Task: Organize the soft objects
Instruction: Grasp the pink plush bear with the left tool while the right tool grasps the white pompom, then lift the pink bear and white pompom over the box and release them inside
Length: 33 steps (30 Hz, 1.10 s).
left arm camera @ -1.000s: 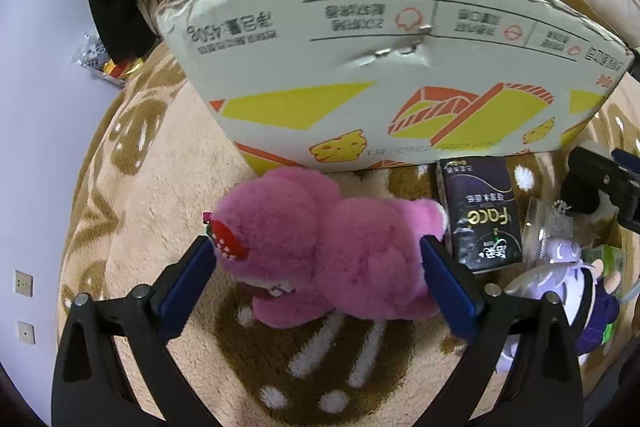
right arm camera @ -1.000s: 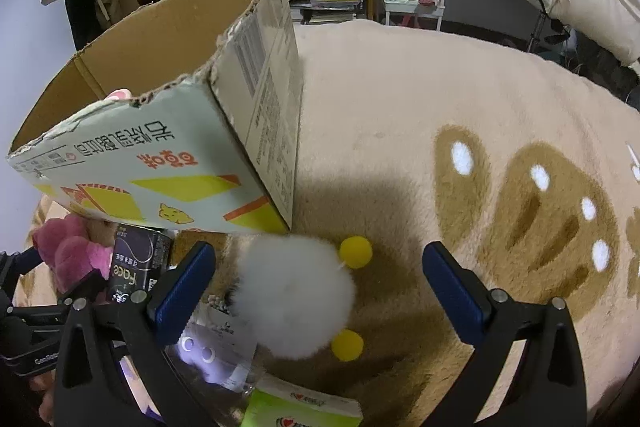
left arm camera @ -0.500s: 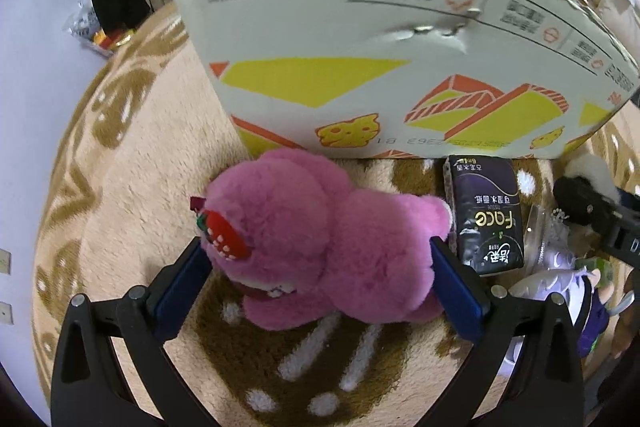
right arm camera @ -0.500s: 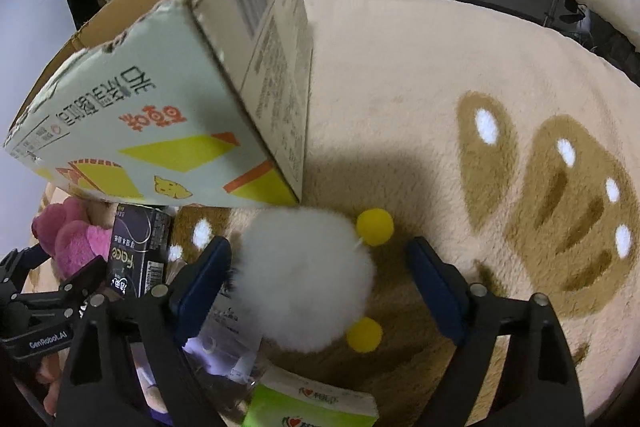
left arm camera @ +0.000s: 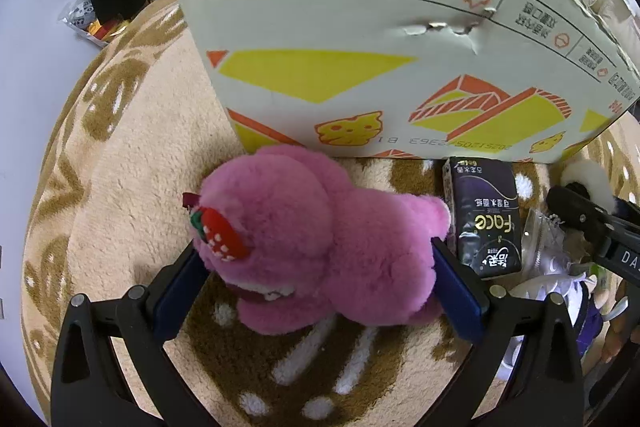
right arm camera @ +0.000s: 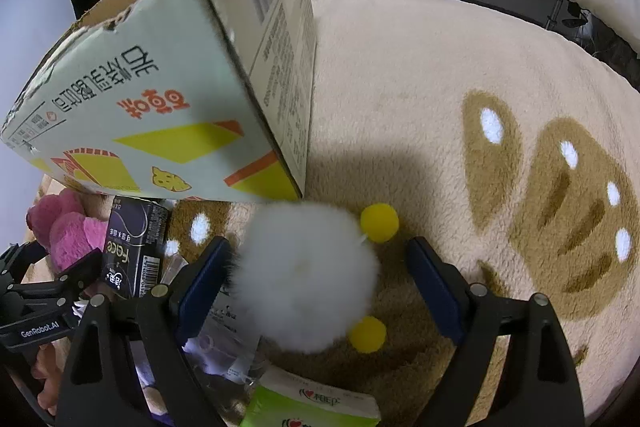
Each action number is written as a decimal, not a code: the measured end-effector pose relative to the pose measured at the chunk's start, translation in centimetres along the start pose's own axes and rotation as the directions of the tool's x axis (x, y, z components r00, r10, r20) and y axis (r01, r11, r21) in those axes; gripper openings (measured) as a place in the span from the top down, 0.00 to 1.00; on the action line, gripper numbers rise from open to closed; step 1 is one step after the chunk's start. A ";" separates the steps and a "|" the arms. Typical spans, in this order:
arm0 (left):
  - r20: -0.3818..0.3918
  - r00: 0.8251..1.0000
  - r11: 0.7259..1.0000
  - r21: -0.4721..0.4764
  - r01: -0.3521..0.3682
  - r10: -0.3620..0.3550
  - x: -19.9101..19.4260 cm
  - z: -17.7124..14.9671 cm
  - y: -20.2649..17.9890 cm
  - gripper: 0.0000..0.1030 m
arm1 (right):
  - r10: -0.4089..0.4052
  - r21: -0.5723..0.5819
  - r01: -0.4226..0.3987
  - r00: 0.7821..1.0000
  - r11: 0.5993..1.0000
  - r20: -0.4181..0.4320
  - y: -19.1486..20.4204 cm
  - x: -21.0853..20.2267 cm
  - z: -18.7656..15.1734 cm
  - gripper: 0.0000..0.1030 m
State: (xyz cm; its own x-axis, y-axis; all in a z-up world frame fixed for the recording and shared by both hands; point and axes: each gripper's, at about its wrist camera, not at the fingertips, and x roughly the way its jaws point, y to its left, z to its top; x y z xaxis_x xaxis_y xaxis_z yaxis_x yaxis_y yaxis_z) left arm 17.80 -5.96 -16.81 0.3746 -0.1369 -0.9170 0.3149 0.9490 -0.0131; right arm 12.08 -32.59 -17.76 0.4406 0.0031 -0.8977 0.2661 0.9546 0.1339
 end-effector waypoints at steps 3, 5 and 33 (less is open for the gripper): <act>0.014 1.000 1.000 0.006 0.002 -0.002 -0.1 0.1 0.0 0.07 | 0.017 0.008 -0.017 1.000 1.000 0.003 0.2 -0.4 -0.3 0.21; 0.029 1.000 1.000 0.017 -0.014 0.013 -0.4 0.0 -0.5 0.09 | 0.030 0.011 -0.030 1.000 0.999 0.003 0.3 -0.7 -0.4 0.26; 0.096 0.993 0.997 -0.058 -0.059 0.064 -3.4 -1.2 -0.4 0.16 | 0.121 0.014 -0.121 0.993 0.993 0.015 1.3 -2.8 -1.8 0.57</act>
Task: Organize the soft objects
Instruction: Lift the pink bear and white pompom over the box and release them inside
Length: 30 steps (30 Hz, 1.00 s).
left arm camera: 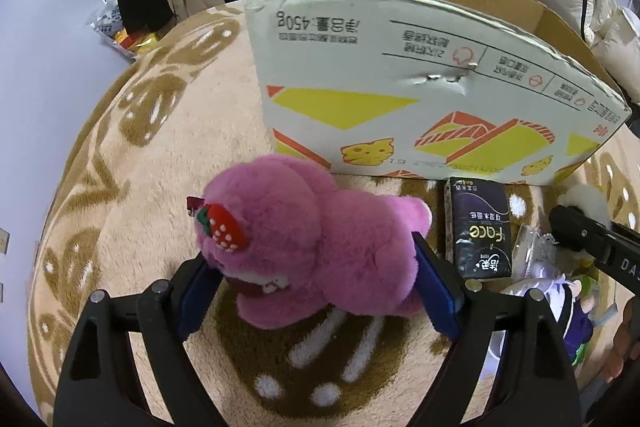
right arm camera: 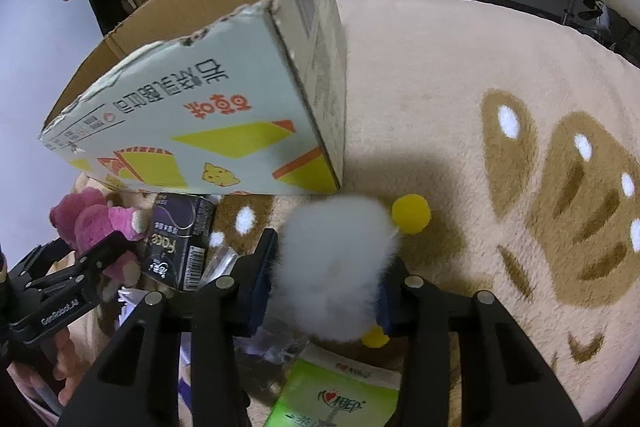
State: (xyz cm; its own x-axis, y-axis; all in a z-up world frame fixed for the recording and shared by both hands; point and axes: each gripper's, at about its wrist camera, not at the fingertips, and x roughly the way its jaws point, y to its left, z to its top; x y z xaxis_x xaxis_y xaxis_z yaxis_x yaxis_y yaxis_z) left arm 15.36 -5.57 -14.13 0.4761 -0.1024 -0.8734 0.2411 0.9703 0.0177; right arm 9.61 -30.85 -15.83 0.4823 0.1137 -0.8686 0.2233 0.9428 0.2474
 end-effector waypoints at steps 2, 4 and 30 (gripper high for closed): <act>0.008 1.000 1.000 -0.002 -0.002 0.002 0.0 0.0 0.1 0.16 | 0.007 0.000 -0.007 1.000 1.000 0.006 0.2 -0.2 -0.1 0.57; 0.028 1.000 1.000 -0.002 -0.005 0.005 -0.5 0.0 0.1 0.16 | 0.015 -0.002 -0.015 1.000 1.000 0.016 0.2 -0.6 -0.1 0.57; 0.368 0.929 0.999 0.025 -0.040 0.028 -10.8 -0.7 -0.5 0.16 | 0.163 -0.077 -0.147 0.943 0.986 0.289 3.2 -10.1 0.8 0.58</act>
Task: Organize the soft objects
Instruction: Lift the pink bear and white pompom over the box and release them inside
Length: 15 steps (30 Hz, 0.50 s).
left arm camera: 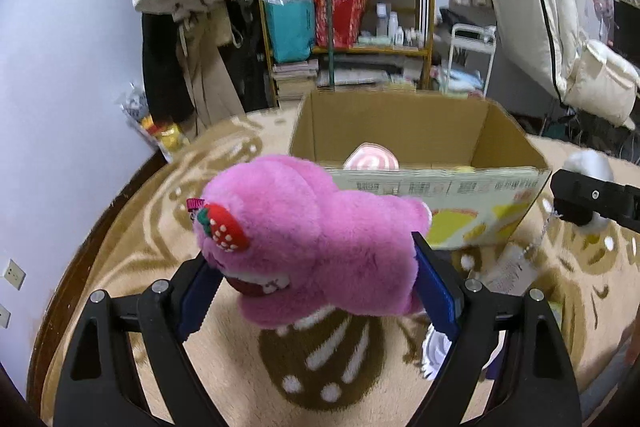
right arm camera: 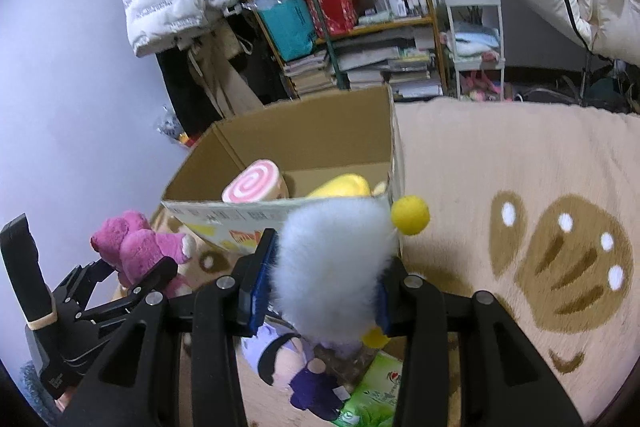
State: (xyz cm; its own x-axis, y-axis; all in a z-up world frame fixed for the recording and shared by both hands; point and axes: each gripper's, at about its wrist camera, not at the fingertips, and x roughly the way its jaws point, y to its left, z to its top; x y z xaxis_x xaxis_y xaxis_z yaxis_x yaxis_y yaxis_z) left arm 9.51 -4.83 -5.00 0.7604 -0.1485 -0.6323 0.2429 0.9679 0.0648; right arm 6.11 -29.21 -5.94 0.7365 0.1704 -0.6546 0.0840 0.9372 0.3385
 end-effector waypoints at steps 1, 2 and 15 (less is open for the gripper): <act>0.014 1.000 1.000 -0.006 -0.001 0.001 -0.3 0.3 0.2 0.16 | 0.003 -0.005 -0.003 1.000 1.000 0.018 0.2 -0.4 0.3 0.58; 0.028 1.000 1.000 -0.015 -0.002 0.002 -0.7 0.5 0.4 0.16 | 0.005 -0.009 -0.004 0.999 1.000 0.033 0.4 -0.7 0.4 0.58; 0.172 0.985 1.000 0.005 -0.008 0.007 -2.3 4.1 0.5 0.16 | -0.023 -0.156 0.064 0.968 0.986 0.251 3.6 -3.0 3.9 0.58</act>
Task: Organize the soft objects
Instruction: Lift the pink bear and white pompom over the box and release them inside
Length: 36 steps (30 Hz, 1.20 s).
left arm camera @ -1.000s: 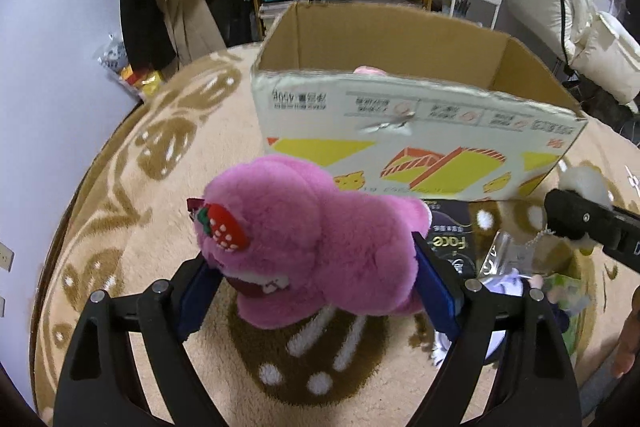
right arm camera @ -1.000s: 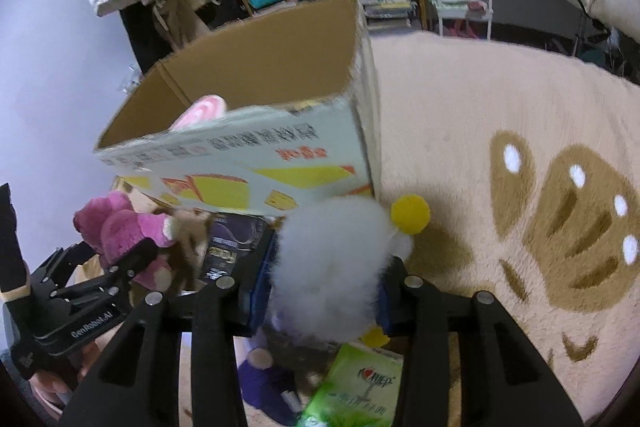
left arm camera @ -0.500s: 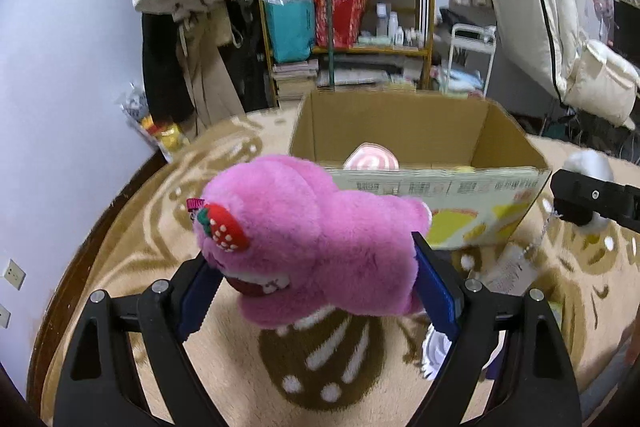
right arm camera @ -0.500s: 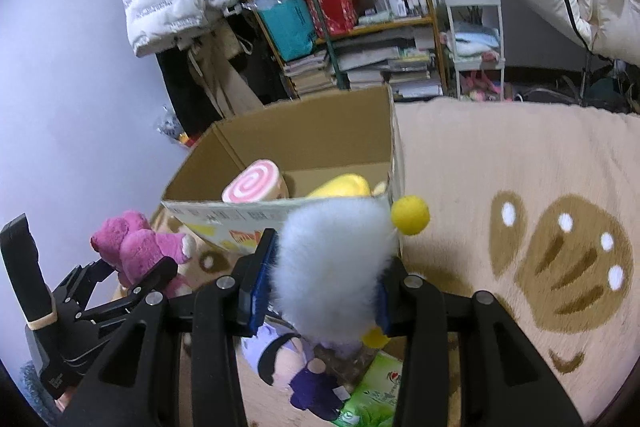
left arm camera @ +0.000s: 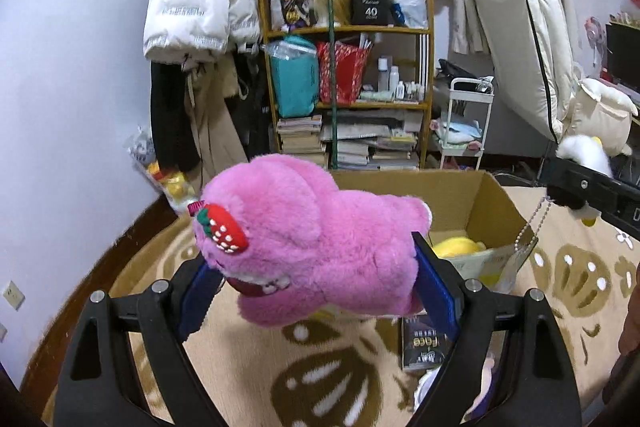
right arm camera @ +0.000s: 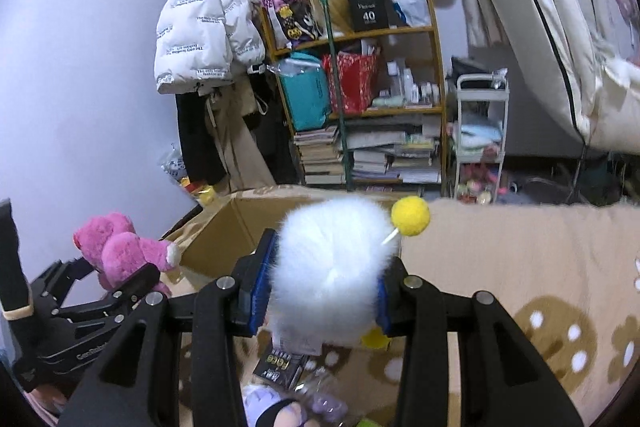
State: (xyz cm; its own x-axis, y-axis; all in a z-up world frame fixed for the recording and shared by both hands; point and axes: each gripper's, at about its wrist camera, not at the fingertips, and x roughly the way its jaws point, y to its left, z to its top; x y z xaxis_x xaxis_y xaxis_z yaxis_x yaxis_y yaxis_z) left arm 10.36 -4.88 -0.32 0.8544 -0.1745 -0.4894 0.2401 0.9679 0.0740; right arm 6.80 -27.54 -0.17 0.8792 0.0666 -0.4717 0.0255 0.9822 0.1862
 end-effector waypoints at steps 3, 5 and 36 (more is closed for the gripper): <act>0.021 1.000 1.000 0.013 0.003 -0.003 0.5 1.0 -0.4 0.16 | -0.009 -0.020 0.010 1.000 1.000 0.021 0.3 0.3 0.9 0.58; 0.029 1.000 1.000 0.021 0.006 -0.007 1.0 1.7 -0.5 0.16 | -0.015 -0.036 0.016 0.999 0.999 0.034 0.5 0.6 1.5 0.58; -0.110 0.987 0.994 0.001 0.114 -0.113 9.2 1.6 -1.8 0.03 | -0.032 0.010 0.032 0.998 0.999 -0.053 -2.9 7.2 0.6 0.55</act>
State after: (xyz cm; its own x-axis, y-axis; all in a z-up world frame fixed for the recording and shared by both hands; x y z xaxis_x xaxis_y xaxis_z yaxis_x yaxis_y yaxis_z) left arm 18.50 -8.46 -3.59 0.7658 -0.2615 -0.5875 0.3360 0.9417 0.0188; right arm 13.35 -30.06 -3.62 0.8513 0.0446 -0.5228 0.0585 0.9821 0.1791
